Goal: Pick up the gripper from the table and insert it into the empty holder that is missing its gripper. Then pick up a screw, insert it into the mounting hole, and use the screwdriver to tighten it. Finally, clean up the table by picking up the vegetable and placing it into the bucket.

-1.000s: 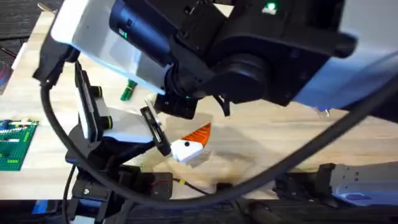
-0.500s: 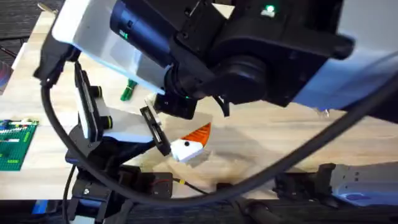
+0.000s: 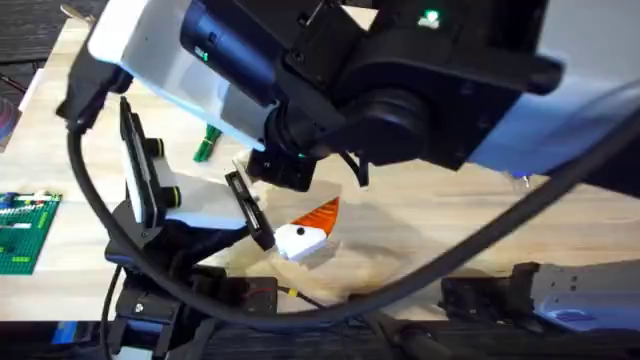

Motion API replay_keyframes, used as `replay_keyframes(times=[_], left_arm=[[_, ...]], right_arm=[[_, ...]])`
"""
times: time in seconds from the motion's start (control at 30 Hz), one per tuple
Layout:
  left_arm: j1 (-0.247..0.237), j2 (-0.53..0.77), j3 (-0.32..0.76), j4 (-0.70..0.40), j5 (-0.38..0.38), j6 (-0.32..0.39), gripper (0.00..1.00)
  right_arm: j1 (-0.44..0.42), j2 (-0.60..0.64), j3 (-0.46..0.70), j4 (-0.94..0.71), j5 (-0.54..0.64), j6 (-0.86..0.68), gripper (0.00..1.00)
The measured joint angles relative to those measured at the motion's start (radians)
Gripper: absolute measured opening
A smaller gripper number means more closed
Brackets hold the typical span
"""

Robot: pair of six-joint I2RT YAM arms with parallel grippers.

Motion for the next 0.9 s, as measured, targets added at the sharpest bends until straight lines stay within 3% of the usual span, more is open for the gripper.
replay_keyframes(times=[0.1, 0.43, 0.47, 0.63, 0.73, 0.9], left_arm=[[0.000, 0.000, 0.000, 0.000, 0.001, 0.000, 0.993], [0.000, 0.000, 0.000, 0.000, 0.003, 0.008, 0.993], [0.000, 0.000, 0.000, 0.000, 0.003, 0.008, 0.993], [0.000, 0.000, 0.000, 0.000, 0.003, 0.008, 0.993], [0.000, 0.000, 0.000, 0.000, 0.003, 0.008, 0.994], [0.000, 0.000, 0.000, 0.000, 0.003, 0.008, 0.993]], right_arm=[[-0.001, 0.000, -0.001, 0.000, -0.003, 0.001, 0.007], [-0.033, 0.000, -0.009, 0.011, -0.019, 0.045, 0.312], [-0.043, 0.000, -0.009, 0.014, -0.022, 0.059, 0.354], [-0.090, 0.000, -0.009, 0.018, -0.027, 0.109, 0.749], [-0.103, 0.000, -0.010, 0.020, -0.029, 0.120, 0.886], [-0.105, -0.016, -0.010, 0.033, -0.029, 0.130, 0.922]])
